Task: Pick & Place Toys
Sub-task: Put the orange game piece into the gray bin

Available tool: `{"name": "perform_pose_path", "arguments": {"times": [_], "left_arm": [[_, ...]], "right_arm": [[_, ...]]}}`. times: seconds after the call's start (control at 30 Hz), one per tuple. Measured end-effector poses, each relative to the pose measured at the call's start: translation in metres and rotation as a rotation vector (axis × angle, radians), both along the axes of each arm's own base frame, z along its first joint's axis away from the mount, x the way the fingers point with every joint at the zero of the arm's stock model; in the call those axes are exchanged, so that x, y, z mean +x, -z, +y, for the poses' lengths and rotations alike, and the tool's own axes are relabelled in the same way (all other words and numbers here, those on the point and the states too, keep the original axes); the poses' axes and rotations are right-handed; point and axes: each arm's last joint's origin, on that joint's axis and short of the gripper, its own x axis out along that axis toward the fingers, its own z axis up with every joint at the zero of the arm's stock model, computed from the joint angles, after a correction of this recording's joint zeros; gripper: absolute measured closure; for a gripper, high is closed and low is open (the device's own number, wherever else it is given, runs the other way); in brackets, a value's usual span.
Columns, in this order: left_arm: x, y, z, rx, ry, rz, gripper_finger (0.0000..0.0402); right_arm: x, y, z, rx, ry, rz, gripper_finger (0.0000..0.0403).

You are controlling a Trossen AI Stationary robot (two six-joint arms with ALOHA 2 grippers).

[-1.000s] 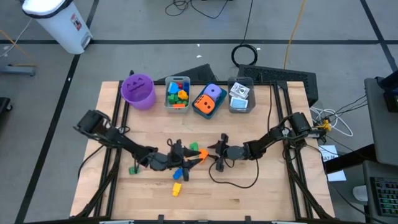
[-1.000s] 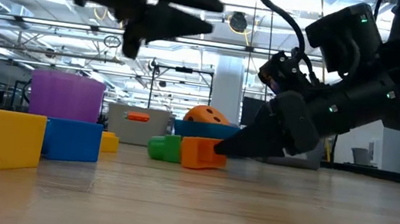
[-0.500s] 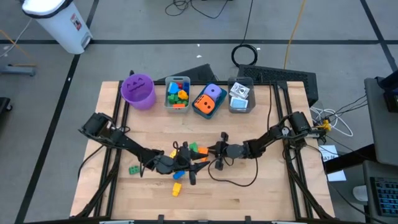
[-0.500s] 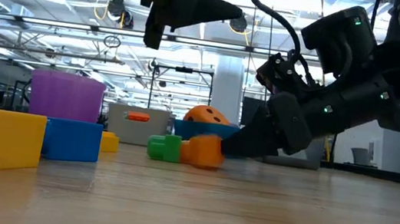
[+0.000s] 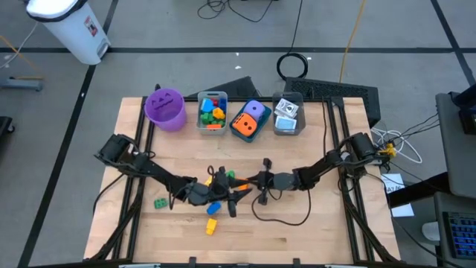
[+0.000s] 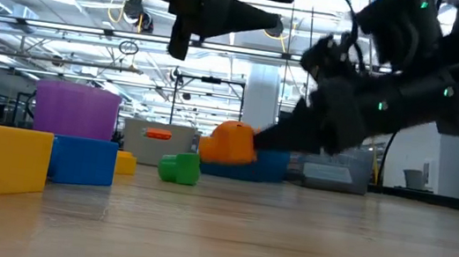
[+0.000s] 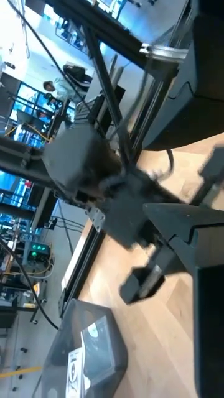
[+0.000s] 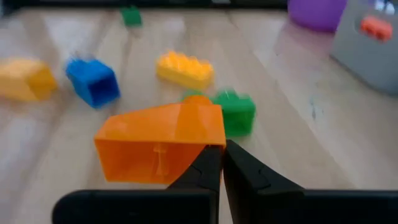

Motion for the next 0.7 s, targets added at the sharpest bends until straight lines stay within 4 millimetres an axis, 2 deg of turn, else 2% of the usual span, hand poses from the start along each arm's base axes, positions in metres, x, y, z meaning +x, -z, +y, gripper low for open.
{"name": "perform_pose_path", "arguments": {"times": [0.13,0.23,0.43,0.57,0.7], "left_arm": [[0.001,-0.007,0.007,-0.007,-0.018,-0.019,0.0250],[0.001,-0.017,0.015,-0.019,-0.039,-0.047,0.0250],[-0.003,-0.045,0.033,-0.067,-0.081,-0.129,0.0250],[-0.007,-0.059,0.042,-0.055,-0.101,-0.160,0.0250],[-0.007,-0.064,0.050,-0.037,-0.123,-0.168,0.0250]], "right_arm": [[-0.003,-0.016,0.007,-0.055,-0.041,-0.018,0.0400],[-0.008,-0.036,0.013,-0.092,-0.069,-0.056,0.0400],[-0.024,-0.070,0.022,-0.209,-0.052,-0.068,0.0402],[-0.033,-0.085,0.026,-0.270,-0.040,-0.078,0.0402],[-0.038,-0.097,0.028,-0.318,-0.029,-0.109,0.0402]]}}
